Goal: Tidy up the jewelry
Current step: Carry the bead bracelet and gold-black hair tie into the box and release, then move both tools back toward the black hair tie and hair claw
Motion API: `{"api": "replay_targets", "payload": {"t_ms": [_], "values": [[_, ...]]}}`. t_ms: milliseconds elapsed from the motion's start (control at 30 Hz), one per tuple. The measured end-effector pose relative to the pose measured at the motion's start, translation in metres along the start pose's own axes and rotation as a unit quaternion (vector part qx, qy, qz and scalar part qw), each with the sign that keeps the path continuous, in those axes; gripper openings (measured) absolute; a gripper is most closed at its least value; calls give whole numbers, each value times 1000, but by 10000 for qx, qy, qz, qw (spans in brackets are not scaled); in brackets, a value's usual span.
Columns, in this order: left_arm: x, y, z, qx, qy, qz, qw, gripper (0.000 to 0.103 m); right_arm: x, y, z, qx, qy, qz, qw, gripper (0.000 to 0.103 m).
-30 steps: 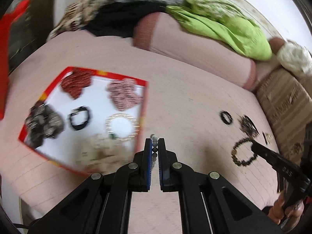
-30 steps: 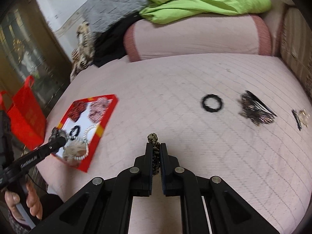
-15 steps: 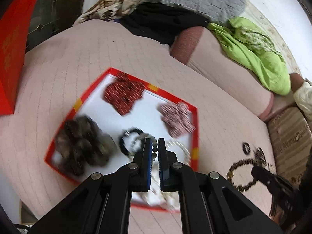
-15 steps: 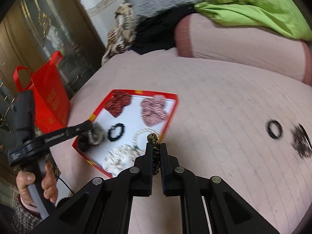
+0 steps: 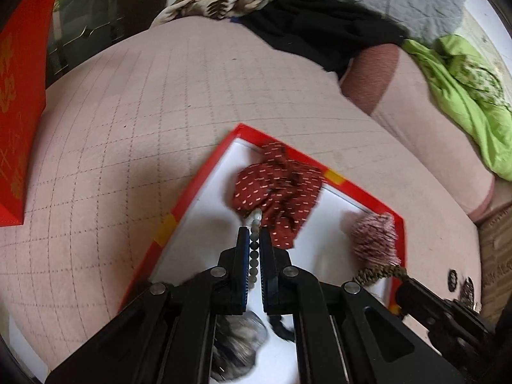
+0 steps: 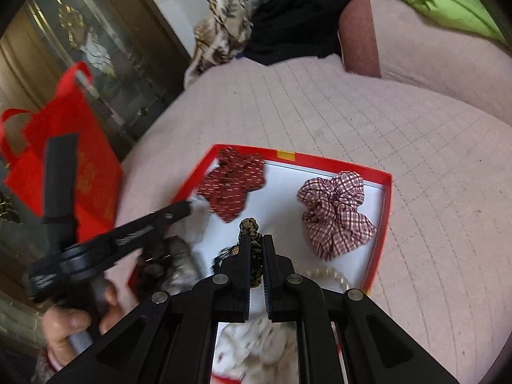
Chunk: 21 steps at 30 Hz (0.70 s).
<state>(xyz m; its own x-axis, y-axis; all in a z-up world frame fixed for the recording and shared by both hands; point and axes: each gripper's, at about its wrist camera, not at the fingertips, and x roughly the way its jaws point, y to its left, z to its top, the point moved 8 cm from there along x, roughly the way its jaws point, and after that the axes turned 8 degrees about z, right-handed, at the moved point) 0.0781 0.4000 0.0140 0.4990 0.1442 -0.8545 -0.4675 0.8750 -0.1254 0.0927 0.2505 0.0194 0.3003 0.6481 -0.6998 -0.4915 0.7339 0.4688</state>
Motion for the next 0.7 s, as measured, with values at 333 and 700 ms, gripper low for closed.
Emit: {"api": "replay_targets", "payload": {"t_ms": [333, 700], "values": [[3, 4, -1, 25, -55, 142, 9999, 11, 22, -30, -6, 113, 195, -296, 9993, 11], [-44, -6, -6, -26, -431, 179, 9989, 41, -13, -19, -9, -36, 3, -219, 9998, 38]]}}
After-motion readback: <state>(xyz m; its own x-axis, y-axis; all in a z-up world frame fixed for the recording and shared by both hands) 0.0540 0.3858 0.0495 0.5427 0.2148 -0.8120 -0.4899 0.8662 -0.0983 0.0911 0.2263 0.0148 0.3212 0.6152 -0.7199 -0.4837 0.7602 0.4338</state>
